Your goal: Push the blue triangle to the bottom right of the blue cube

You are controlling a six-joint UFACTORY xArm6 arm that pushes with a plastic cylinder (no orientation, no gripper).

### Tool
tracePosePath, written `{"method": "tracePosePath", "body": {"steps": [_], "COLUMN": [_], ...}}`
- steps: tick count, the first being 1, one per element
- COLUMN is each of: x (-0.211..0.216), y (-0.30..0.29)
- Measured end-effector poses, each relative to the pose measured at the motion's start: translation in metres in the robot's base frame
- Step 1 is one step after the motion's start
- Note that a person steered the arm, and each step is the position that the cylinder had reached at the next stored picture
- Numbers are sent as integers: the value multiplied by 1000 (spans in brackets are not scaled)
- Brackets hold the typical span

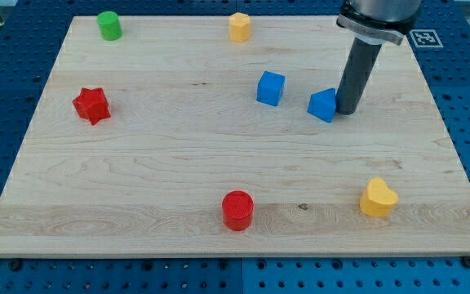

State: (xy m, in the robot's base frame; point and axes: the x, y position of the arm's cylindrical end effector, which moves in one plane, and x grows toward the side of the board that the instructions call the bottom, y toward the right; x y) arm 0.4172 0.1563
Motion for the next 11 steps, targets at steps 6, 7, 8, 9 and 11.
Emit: {"method": "tracePosePath", "body": {"steps": [6, 7, 8, 9, 11], "x": [10, 26, 30, 30, 34], "y": [-54, -71, -76, -65, -84]}}
